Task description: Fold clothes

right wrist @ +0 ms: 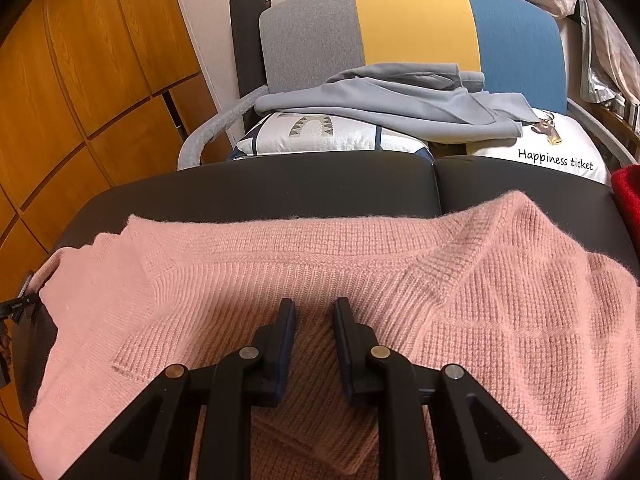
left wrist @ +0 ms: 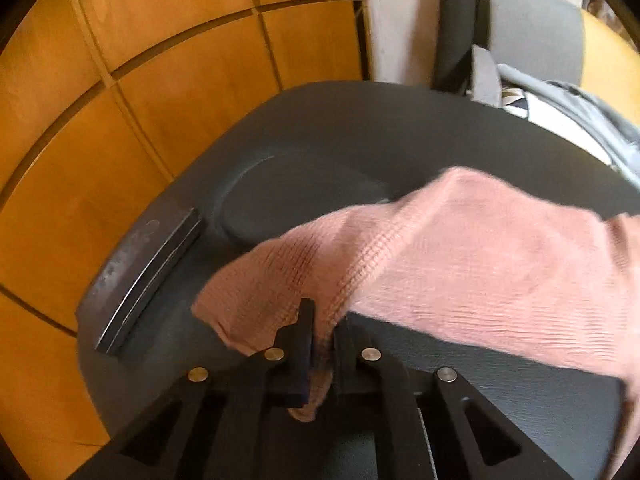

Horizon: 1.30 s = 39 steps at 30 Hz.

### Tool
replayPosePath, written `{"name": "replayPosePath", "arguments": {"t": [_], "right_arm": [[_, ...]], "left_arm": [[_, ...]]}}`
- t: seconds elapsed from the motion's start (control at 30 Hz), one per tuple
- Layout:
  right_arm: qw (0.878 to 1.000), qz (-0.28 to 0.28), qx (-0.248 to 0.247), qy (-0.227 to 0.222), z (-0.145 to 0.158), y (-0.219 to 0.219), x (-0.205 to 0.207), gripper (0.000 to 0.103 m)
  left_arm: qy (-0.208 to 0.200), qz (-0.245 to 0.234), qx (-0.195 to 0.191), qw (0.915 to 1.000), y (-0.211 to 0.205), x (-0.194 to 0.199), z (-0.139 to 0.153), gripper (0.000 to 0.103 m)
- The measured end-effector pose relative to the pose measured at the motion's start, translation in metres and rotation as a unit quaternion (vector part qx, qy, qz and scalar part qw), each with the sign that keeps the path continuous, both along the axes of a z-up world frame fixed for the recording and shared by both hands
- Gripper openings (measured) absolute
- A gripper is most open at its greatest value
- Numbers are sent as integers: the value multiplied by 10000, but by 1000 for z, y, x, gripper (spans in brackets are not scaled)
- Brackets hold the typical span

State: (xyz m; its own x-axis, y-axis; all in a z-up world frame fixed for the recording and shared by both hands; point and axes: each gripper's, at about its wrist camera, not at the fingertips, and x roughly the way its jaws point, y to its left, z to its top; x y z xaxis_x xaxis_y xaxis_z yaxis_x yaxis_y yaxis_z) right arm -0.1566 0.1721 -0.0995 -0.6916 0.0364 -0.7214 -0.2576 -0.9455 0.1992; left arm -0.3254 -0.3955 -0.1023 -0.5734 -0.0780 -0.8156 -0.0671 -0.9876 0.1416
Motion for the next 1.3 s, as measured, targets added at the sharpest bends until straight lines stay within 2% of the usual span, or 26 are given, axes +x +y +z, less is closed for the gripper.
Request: {"name": "replayPosePath", "arguments": {"t": [0.13,0.2,0.27,0.33,0.4,0.47,0.57,0.7,0.83,0.93,1.1,1.17,1.27,1.3], "right_arm": [[9995,65,229,-224,5,-7,-7,19],[9972,157,547,-492,13,-15,-13,20],[9959,201,793,-397,27,-28,-12,20],[9970,524,556,-112,35,-43,-8,20],[9959,866,250,-94,34,-55,-9,20],[9941,1038,61,-302,22,-64,-14,20],[9931,1043,-36,-541,10,-72,-19,21],[9949,728,-484,-505,18,-67,-9,21],[9923,625,-1056,-150,30,-68,17,21],[9875,565,-1474,12,33,-65,28,21],[9840,360,-1741,69,30,-55,51,21],[9828,211,-1836,53,27,-47,59,21],[9810,9,-1938,-31,20,-36,71,21],[9807,-66,-1952,-65,18,-31,74,21]], "left_arm": [[-153,-323,346,9988,6,15,45,6],[-322,-515,690,9958,14,21,67,6],[-495,-706,1043,9908,22,28,89,6],[-666,-897,1395,9839,30,34,112,6],[-799,-1055,1737,9759,33,42,131,7],[-866,-1222,2131,9655,45,53,149,7],[-843,-1548,2310,9568,84,59,171,6],[-917,-1972,2442,9450,130,69,189,7],[-1146,-2344,2686,9272,188,73,182,6],[-1435,-2604,2868,9107,241,81,168,6],[-1731,-2843,2916,8967,322,93,133,6],[-1842,-2918,2836,8947,348,99,116,7],[-1928,-2895,2530,9028,383,99,83,8],[-1955,-2884,2424,9055,395,99,72,12]]}}
